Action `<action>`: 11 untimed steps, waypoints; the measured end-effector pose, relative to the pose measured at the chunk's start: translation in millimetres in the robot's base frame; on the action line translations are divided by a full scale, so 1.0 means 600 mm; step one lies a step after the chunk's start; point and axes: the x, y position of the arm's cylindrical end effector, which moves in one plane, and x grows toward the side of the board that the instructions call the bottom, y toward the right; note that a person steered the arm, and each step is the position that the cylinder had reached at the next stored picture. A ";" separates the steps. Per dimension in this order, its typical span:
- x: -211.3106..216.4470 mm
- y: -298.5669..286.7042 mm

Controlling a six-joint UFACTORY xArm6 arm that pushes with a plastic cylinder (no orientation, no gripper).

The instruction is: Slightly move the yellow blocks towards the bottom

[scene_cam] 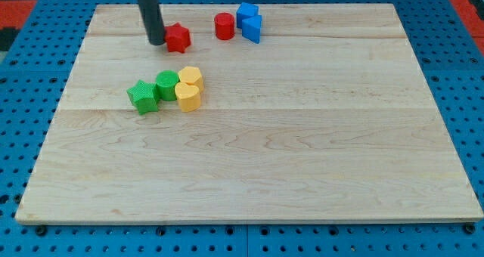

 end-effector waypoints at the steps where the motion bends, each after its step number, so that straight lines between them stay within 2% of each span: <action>1: 0.006 0.059; 2: -0.002 0.123; 3: 0.028 0.203; 5: 0.032 0.130; 6: 0.038 0.132; 11: 0.246 0.146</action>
